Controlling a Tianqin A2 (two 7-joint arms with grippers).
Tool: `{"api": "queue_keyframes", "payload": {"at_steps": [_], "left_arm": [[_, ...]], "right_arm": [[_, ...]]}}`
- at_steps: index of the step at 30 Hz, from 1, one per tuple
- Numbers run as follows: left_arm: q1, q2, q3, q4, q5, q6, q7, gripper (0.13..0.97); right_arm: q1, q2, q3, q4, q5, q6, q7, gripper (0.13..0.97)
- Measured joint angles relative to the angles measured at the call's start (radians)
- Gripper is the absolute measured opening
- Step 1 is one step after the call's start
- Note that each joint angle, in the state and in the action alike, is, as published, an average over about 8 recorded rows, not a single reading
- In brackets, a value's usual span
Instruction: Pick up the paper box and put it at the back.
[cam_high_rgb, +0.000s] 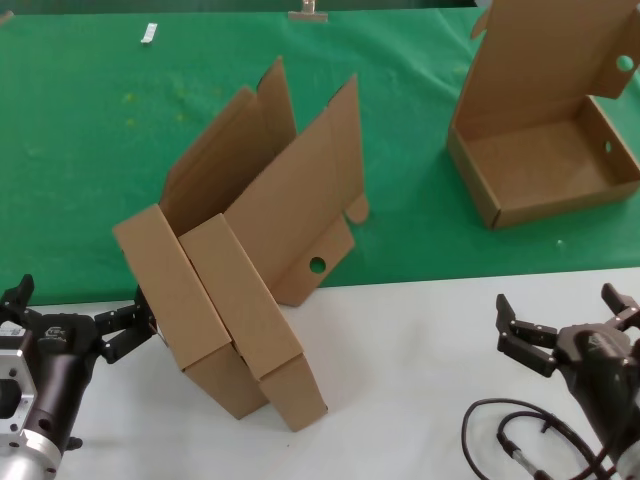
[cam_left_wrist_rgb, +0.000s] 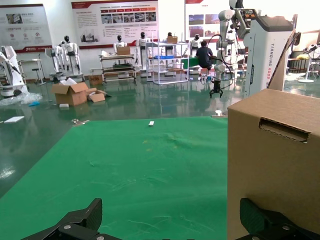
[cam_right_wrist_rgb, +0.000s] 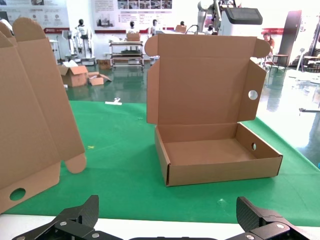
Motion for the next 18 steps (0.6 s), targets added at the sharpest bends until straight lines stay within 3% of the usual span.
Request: {"api": "queue_keyframes", "payload": {"at_steps": [18], "left_arm": [[0.000,0.000,0.000,0.000,0.000,0.000,0.000,0.966]], "right_arm": [[0.000,0.000,0.000,0.000,0.000,0.000,0.000,0.966]]}}
